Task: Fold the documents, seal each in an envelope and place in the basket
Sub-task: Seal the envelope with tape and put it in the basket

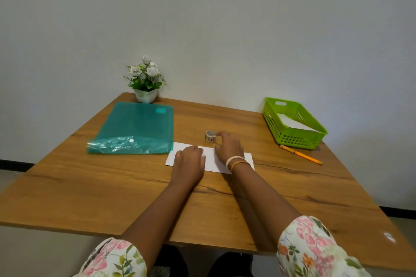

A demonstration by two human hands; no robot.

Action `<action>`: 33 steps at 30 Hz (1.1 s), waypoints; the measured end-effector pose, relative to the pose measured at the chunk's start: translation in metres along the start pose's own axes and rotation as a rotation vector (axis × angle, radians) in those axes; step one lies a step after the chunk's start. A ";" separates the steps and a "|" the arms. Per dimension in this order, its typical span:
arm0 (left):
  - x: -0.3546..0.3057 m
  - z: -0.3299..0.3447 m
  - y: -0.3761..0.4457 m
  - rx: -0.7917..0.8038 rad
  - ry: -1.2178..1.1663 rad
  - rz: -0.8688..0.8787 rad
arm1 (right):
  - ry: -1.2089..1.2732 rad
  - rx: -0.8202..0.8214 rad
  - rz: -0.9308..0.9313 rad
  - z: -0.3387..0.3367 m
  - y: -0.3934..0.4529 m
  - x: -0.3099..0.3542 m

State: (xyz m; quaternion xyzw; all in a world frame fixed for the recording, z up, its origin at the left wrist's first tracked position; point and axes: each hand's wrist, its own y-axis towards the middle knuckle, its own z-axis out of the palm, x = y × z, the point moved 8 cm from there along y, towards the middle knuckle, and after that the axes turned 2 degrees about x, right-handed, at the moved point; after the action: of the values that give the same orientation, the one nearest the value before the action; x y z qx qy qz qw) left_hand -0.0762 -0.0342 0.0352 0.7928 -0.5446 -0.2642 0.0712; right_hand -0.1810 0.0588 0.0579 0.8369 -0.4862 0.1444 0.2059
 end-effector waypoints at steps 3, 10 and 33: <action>0.002 -0.001 -0.001 -0.021 -0.014 0.009 | -0.059 0.064 -0.046 0.014 0.013 0.007; -0.001 -0.004 -0.003 -0.076 -0.078 -0.002 | 0.040 0.021 -0.107 0.022 0.019 0.003; 0.012 0.003 -0.003 0.053 -0.308 -0.097 | 0.460 -0.165 -0.274 0.002 -0.033 -0.010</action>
State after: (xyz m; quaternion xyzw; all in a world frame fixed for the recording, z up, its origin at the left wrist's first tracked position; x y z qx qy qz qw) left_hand -0.0719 -0.0434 0.0270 0.7701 -0.5167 -0.3711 -0.0469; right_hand -0.1572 0.0796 0.0453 0.8206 -0.3190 0.2613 0.3957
